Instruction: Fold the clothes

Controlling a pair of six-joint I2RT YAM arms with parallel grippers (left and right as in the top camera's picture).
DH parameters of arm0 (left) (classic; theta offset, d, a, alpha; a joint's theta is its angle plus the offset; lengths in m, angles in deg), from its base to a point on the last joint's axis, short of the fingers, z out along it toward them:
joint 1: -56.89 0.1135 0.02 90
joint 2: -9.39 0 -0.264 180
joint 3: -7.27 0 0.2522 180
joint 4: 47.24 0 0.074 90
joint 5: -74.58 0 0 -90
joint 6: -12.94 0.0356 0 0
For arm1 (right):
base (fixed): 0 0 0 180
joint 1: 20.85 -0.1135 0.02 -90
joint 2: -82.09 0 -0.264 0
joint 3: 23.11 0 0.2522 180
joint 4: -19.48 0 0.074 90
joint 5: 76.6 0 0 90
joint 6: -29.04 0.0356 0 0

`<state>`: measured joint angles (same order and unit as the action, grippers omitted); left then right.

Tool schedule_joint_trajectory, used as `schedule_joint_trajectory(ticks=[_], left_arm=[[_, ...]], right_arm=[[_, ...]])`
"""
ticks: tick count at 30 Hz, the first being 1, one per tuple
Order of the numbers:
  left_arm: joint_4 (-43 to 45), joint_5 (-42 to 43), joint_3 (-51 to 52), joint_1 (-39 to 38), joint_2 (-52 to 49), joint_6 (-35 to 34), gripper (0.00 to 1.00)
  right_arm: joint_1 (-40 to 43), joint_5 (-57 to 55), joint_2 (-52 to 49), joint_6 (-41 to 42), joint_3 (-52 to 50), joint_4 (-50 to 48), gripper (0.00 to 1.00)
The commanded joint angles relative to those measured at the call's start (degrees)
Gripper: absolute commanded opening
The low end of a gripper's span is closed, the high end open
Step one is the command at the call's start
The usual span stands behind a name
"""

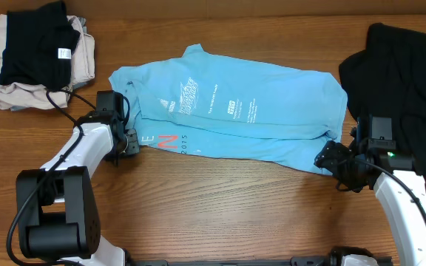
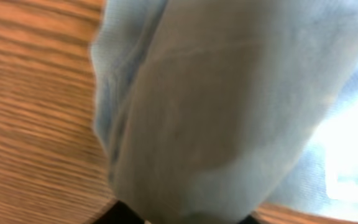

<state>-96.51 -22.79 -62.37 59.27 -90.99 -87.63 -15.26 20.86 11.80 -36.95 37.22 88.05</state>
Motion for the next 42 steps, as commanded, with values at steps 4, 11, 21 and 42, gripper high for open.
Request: schedule_joint_trajectory(ticks=[4, 11, 21, 42], left_arm=[[-3.82, -4.90, -4.13, 1.51, 1.31, -1.27, 0.04], [-15.80, -5.07, -17.09, 3.45, 1.31, 5.03, 0.06], [-13.33, -4.68, -18.43, 3.41, 1.29, 5.46, 0.49], [-12.02, 2.23, -9.05, 2.91, 1.27, 1.33, 0.59]], right_arm=[[0.11, 0.35, -1.73, 0.26, -0.13, 0.20, 0.75], [0.11, 0.33, -1.97, 0.24, -0.13, 0.72, 0.75], [0.11, 0.37, -1.97, 0.24, -0.13, 2.25, 0.76], [0.11, 0.15, -8.72, 1.57, -3.23, -0.92, 0.79]])
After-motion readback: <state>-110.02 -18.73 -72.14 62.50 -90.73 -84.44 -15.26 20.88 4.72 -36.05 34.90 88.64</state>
